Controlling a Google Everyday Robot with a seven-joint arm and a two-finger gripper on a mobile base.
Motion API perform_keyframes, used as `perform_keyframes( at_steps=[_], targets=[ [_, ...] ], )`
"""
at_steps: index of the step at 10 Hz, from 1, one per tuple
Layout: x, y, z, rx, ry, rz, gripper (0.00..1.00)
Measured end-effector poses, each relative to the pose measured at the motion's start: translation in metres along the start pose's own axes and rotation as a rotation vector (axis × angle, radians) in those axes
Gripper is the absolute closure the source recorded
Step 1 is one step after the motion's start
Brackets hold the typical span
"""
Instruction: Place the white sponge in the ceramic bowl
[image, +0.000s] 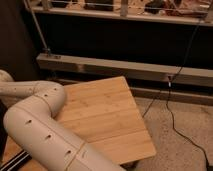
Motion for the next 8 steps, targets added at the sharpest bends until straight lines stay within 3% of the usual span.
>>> perform_keyframes(
  at_steps=[3,4,8],
  targets=[
    [0.0024,0.0036,0.006,-0.002,0.015,-0.001,0.35],
    [0.0027,0.0037,0.0078,-0.001,0.018,-0.002,0.4],
    [0.0011,-0.0017,0.0095,0.004,0.018,-0.007,0.82]
  ],
)
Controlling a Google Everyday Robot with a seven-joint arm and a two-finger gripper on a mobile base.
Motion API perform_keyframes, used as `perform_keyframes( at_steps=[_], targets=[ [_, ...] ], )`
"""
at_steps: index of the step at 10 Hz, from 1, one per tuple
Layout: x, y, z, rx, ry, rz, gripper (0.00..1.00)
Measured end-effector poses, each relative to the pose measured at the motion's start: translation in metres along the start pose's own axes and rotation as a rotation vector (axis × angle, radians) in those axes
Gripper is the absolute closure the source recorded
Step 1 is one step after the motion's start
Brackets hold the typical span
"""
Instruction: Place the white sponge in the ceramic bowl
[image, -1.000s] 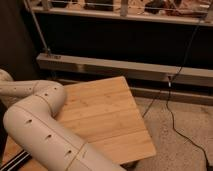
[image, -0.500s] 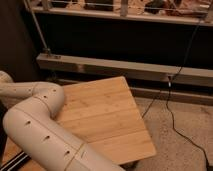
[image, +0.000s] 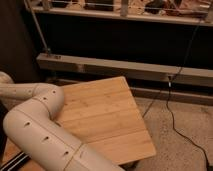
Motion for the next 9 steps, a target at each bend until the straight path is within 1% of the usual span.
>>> perform_keyframes(
  at_steps=[1,2,4,5,6,8,9],
  targets=[
    [-0.001,-0.005,-0.002,0.003,-0.001,0.003,0.93],
    [-0.001,-0.011,-0.004,0.005,-0.001,0.008,0.99],
    [0.001,-0.03,-0.013,0.011,0.004,0.023,1.0],
    [0.006,-0.046,-0.023,0.005,0.012,0.043,1.0],
    [0.012,-0.06,-0.034,-0.015,0.017,0.063,1.0],
    [0.026,-0.082,-0.059,-0.083,0.017,0.092,1.0],
    [0.033,-0.092,-0.072,-0.126,0.013,0.105,1.0]
  ],
)
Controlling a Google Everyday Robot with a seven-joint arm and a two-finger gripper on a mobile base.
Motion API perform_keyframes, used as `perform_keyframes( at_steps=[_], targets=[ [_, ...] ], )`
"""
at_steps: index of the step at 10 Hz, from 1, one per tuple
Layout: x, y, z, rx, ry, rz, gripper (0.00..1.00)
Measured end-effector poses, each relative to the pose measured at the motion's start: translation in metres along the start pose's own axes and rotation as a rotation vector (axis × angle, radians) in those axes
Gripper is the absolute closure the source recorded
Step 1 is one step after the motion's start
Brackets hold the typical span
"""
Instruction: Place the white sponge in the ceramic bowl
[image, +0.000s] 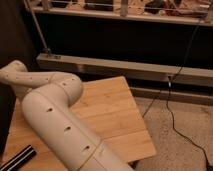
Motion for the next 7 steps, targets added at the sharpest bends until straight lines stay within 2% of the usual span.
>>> perform_keyframes(
  at_steps=[3,5,7],
  targets=[
    [0.021,-0.024,-0.049,-0.151,-0.021,-0.007,1.0],
    [0.038,-0.043,-0.068,-0.188,-0.017,-0.018,1.0],
    [0.057,-0.054,-0.076,-0.196,-0.004,-0.043,1.0]
  ],
)
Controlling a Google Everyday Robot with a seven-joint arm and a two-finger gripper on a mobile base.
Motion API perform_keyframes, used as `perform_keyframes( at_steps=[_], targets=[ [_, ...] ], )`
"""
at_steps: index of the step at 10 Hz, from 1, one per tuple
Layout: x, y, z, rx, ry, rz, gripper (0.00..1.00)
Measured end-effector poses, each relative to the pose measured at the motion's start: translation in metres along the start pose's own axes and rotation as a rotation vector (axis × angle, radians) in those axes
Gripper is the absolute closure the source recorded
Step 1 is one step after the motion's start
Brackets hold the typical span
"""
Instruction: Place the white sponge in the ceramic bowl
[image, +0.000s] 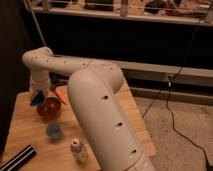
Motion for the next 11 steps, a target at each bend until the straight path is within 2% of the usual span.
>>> perform_keyframes(
  at_steps=[2,5,7,9,11],
  targets=[
    [0.019,-0.003,0.004,0.004,0.02,-0.038,1.0],
    [0.033,-0.005,0.018,0.004,0.037,-0.064,0.99],
    [0.034,-0.011,0.026,0.022,0.029,-0.063,0.85],
    [0.029,-0.02,0.031,0.057,-0.001,-0.054,0.62],
    [0.028,-0.024,0.035,0.078,-0.018,-0.052,0.44]
  ],
)
